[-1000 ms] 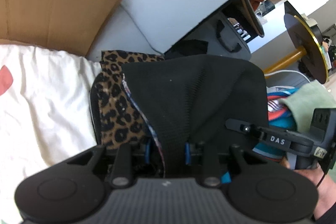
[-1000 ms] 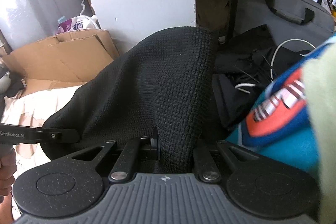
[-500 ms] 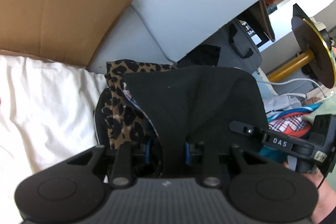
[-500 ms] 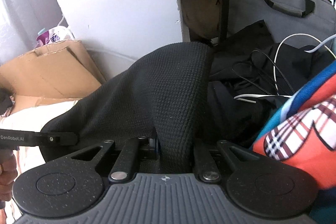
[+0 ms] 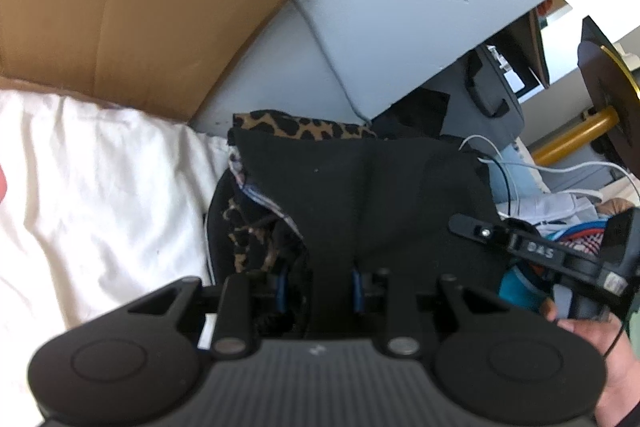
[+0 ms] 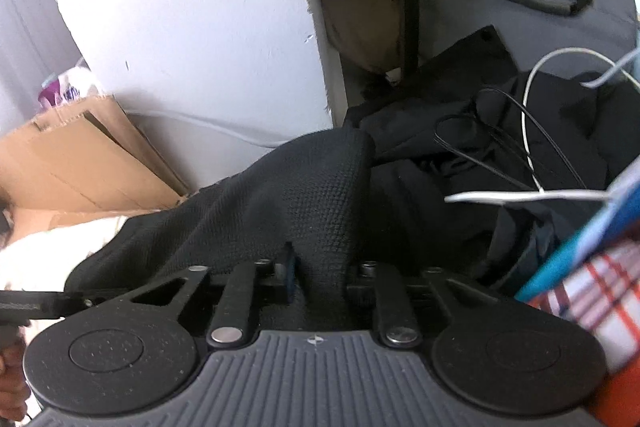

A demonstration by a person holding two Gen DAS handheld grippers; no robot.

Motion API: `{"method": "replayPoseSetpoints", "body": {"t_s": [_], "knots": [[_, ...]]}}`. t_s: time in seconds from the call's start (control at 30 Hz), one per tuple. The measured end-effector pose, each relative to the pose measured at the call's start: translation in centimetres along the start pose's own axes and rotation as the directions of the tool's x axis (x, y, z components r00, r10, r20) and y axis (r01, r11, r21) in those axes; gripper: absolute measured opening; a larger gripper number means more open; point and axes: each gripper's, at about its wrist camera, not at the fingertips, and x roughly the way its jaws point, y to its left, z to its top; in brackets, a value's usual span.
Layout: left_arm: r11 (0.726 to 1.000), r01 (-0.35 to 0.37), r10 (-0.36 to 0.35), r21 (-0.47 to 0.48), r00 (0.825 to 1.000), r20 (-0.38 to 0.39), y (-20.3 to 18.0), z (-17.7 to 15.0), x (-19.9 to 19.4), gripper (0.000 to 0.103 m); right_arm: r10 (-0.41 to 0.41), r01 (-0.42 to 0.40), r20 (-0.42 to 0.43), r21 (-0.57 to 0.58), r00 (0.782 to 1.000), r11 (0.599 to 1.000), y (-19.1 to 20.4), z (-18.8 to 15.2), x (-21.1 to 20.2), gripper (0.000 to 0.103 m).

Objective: Fold clothes
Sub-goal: 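Carry the shorts over the leopard cushion toward the clothes pile with both grippers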

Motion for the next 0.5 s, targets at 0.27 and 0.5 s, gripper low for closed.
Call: {"method": "replayPoseSetpoints", "body": {"t_s": [0.27,0.5], "knots": [[1.0,-0.006,0.006,0.017,1.0,0.005,0.0,0.6,0.6,0.031,-0.119,0.119,0.007,-0.105,0.993,0.987,1.0,1.0,1.0,0.024],[1.0,-0.017,0.018,0.017,1.0,-0.014,0.6,0.7,1.4,0.034,-0.193,0.208,0.115,-0.134,0.974,0.969,1.4,1.9,-0.8,0.03]]}}
